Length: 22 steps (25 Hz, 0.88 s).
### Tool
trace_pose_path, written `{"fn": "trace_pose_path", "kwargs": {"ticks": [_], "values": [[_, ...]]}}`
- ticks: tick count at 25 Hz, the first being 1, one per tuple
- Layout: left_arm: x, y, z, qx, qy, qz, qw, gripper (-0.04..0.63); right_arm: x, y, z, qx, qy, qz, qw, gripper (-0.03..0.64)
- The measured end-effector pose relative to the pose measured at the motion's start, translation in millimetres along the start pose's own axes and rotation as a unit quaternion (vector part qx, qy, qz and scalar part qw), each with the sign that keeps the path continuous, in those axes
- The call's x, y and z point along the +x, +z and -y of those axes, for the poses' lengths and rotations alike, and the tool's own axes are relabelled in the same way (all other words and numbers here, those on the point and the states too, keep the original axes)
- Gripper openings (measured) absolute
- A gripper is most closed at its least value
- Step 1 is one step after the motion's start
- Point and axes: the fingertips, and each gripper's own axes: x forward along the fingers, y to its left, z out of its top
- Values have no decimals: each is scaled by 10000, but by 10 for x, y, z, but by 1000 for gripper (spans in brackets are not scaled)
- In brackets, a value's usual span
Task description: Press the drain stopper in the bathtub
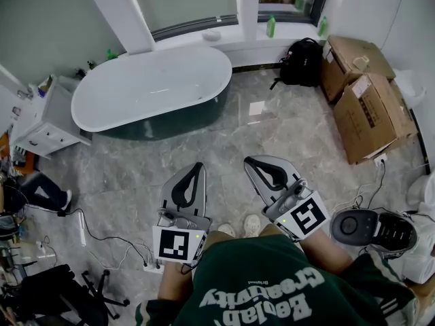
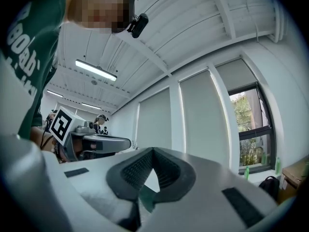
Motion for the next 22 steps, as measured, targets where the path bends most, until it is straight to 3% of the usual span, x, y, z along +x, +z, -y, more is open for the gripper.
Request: {"fn": "trace_pose_path", "kwargs": {"ticks": [16,22], "values": [[145,11,374,85,-36,27,10000,9,-337,-79,176,86,-13,31,10000,15],[190,37,431,-189,-137,95,9997,9,-405,-50,173,72,-19,45,10000,15]]}}
